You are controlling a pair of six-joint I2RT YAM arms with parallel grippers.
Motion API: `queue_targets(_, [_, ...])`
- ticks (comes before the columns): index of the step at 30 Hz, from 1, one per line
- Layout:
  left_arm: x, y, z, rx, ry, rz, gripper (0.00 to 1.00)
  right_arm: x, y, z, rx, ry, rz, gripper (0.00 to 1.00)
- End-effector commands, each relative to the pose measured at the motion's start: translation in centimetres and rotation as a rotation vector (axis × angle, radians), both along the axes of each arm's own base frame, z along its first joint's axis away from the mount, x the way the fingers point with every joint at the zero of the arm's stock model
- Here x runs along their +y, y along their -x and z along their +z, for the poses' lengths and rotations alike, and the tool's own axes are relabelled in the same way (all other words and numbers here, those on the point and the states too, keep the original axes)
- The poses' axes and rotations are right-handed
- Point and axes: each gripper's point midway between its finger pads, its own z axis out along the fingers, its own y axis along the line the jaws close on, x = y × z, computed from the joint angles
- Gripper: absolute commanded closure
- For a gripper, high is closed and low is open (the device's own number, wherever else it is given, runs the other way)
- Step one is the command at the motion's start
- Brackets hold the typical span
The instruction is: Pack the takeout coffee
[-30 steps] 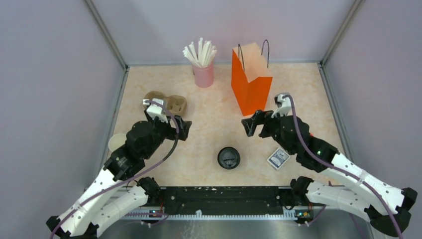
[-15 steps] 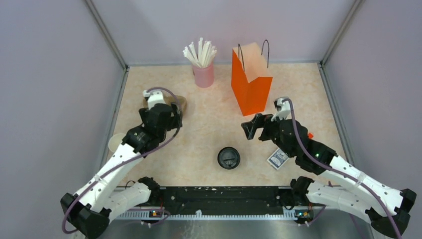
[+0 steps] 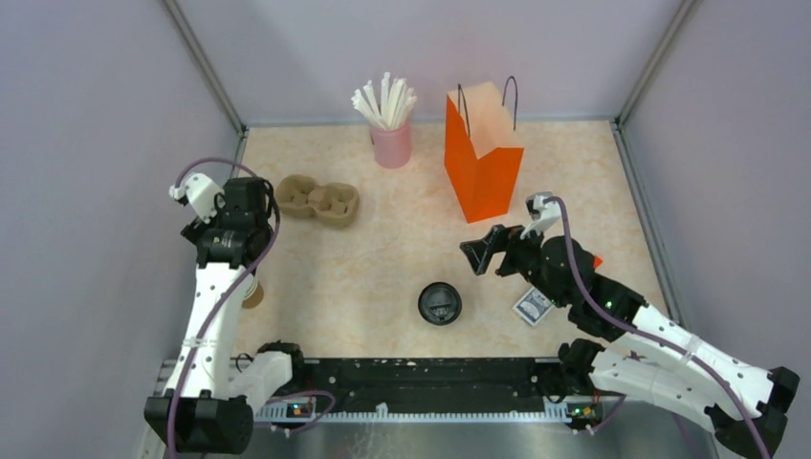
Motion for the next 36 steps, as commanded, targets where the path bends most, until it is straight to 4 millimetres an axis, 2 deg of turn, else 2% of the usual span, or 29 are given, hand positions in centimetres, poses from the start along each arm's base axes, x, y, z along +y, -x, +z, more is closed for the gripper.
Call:
queue_targets(1, [4.1,1.1,1.2,-0.034,-0.074,0.234,0.12,1.6,0.3,2.0,-0.036,-0.027,0.073,0.09])
queue_targets(3, [5.3,1.9,-0.1,-0.007,-0.052,0.311,0.12,2.1,0.4,2.3,-0.027,-0.017,0.095,0.1])
queue_targets(6, [7.0,4.8,-2.0,0.057,-0.023,0.463,0.11,2.8,0.7,2.5,-0.019,-0.026,0.129,0.1])
queue_targets(9, [9.2,7.5,-2.7,0.046,0.012,0.61,0.14,3.6,1.2,2.4,-0.012,-0.054,0.175,0.12])
queue_targets(14, [9.4,7.5,-5.1,0.032,0.131,0.596,0.22,4.9,1.9,2.0,0.027,-0.063,0.236,0.14])
queue_targets(19, [8.8,7.4,-7.0,0.077,0.182,0.569,0.29,4.8,2.1,1.9,0.056,-0.056,0.238,0.16])
queue_targets(24, [8.2,7.4,-7.8,0.116,0.227,0.575,0.36,4.1,2.3,2.0,0.043,-0.067,0.221,0.17])
queue_targets(31, [7.9,8.7,-9.0,0.249,0.252,0.644,0.46,3.1,2.7,2.6,0.023,-0.092,0.206,0.18])
queue_targets(33, [7.8,8.8,-8.9,0.241,0.253,0.645,0.52,3.0,2.8,2.6,0.023,-0.093,0.203,0.19])
queue_targets(36, [7.7,8.5,-8.3,0.204,0.253,0.624,0.53,2.8,2.9,2.3,0.028,-0.092,0.201,0.19])
